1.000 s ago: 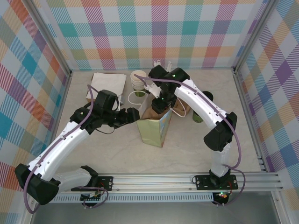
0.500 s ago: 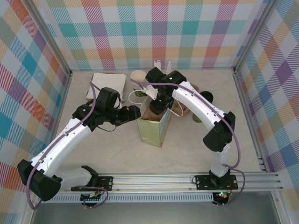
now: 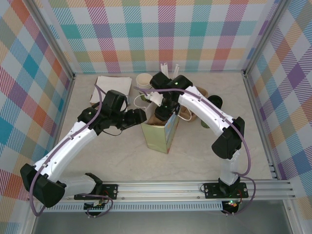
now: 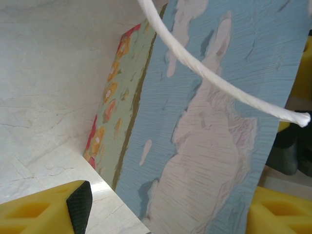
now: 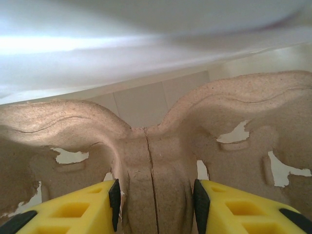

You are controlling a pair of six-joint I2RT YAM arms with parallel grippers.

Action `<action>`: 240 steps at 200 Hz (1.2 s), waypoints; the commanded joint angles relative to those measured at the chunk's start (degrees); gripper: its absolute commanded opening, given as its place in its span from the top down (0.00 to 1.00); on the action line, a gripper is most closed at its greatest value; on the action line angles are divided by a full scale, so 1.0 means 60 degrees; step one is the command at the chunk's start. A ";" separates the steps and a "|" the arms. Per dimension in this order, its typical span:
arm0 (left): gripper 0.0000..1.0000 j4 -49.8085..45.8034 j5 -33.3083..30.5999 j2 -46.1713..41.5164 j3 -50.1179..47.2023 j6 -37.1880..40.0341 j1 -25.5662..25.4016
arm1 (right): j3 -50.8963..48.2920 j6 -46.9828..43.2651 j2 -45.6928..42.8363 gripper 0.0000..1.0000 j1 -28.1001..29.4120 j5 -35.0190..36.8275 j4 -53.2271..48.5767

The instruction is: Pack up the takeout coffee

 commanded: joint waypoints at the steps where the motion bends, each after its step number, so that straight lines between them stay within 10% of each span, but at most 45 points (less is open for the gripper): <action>1: 0.30 -0.0354 -0.0538 0.0043 0.0334 -0.0026 0.0062 | -0.0085 -0.0197 -0.0097 0.55 0.0078 -0.0191 -0.0047; 240: 0.30 -0.0710 -0.1269 0.0360 0.0695 0.0081 0.0079 | -0.1812 -0.0035 -0.0965 0.55 0.0071 -0.0179 0.0339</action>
